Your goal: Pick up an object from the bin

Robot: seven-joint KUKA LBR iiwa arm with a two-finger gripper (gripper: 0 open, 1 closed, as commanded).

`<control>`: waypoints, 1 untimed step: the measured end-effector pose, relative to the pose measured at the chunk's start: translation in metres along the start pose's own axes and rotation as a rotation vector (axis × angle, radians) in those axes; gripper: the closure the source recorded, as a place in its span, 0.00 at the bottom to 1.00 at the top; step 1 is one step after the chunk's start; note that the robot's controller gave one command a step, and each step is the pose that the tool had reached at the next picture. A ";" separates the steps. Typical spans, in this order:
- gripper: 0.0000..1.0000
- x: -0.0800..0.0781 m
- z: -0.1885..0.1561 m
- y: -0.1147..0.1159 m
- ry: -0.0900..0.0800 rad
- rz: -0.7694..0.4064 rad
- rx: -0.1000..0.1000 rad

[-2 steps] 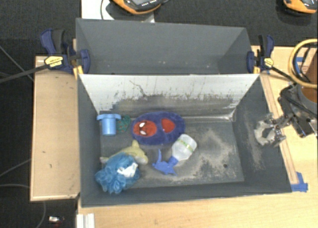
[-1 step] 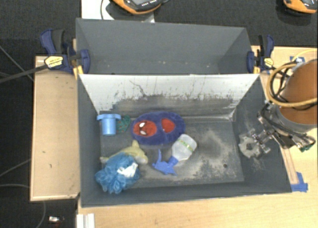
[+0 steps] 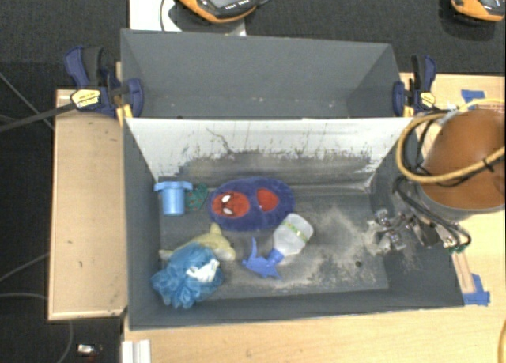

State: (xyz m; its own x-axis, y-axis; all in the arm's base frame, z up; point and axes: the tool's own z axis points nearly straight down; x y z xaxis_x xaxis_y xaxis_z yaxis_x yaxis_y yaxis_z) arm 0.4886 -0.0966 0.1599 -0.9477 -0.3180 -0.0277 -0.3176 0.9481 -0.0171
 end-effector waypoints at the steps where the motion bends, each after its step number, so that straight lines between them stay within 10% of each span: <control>1: 1.00 0.003 -0.069 -0.011 0.008 -0.254 -0.006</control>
Offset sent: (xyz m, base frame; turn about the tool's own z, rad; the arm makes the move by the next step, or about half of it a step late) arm 0.0000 0.0000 0.0000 0.0000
